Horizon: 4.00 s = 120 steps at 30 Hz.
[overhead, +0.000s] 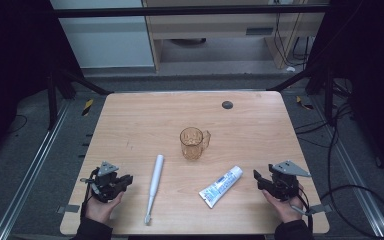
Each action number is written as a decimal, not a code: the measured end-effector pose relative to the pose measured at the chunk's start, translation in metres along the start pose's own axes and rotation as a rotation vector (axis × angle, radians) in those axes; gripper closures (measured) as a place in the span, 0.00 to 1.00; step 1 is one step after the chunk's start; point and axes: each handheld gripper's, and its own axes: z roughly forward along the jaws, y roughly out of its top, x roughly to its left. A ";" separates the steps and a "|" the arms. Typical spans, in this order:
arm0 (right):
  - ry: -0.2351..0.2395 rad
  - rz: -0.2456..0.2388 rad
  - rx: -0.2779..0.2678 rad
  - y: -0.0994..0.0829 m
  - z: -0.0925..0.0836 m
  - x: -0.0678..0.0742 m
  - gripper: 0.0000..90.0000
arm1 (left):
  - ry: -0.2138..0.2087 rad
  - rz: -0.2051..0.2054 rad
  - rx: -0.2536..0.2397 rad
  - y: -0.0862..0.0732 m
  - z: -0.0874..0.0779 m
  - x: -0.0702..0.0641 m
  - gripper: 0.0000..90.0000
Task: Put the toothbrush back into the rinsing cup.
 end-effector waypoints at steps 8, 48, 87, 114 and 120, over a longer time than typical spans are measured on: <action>-0.013 -0.007 0.006 -0.001 0.001 0.000 0.45 | -0.055 0.031 0.016 -0.001 0.003 -0.010 0.99; -0.027 -0.027 0.036 -0.003 0.005 0.000 0.43 | -0.181 0.161 0.139 -0.006 0.018 -0.051 0.99; -0.018 -0.024 0.051 -0.004 0.010 -0.002 0.42 | -0.199 0.250 0.148 0.001 0.041 -0.082 0.99; -0.022 -0.024 0.049 -0.004 0.011 -0.002 0.42 | -0.147 0.214 0.015 0.028 0.021 -0.059 0.99; -0.020 -0.029 0.051 -0.003 0.013 -0.002 0.42 | -0.027 0.168 -0.018 0.048 0.028 -0.025 0.99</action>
